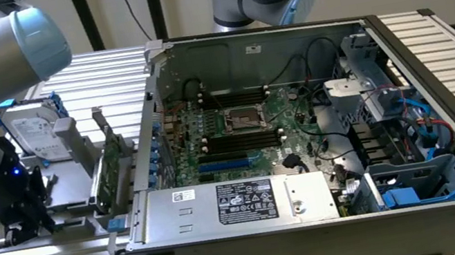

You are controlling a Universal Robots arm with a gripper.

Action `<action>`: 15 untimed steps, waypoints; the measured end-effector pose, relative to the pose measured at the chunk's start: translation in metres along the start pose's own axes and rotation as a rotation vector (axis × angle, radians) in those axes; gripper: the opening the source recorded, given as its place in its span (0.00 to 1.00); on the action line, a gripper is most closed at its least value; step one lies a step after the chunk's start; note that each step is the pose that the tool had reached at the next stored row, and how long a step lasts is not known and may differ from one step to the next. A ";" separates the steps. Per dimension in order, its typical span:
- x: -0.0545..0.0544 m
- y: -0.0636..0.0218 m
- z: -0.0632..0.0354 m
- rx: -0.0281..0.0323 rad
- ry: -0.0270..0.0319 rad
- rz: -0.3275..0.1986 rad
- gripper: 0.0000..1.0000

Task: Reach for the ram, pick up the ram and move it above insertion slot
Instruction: 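Pick up the ram and move it above insertion slot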

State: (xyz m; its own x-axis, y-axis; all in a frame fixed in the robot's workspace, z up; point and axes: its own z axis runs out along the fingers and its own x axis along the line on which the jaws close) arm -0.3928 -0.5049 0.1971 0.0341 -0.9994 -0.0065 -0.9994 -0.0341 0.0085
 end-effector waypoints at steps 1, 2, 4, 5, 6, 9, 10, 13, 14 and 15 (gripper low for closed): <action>0.000 0.0000 -0.0001 -0.0001 0.0000 0.000 0.21; 0.000 0.0000 -0.0001 -0.0003 0.0000 0.000 0.18; 0.000 0.0000 -0.0001 -0.0004 0.0001 0.000 0.13; 0.000 -0.0001 -0.0001 -0.0006 0.0001 0.000 0.13; 0.000 -0.0001 -0.0001 -0.0009 0.0000 0.000 0.13; 0.000 -0.0002 -0.0004 -0.0014 0.0000 0.000 0.13; 0.000 -0.0003 -0.0008 -0.0014 0.0000 0.000 0.13; 0.000 -0.0002 -0.0041 -0.0015 0.0000 0.000 0.13; 0.000 -0.0002 -0.0058 -0.0015 0.0000 0.000 0.13; 0.000 -0.0002 -0.0078 -0.0015 0.0000 0.000 0.13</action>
State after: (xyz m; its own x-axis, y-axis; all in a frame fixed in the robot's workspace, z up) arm -0.3926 -0.5049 0.2049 0.0337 -0.9994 -0.0065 -0.9994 -0.0338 0.0100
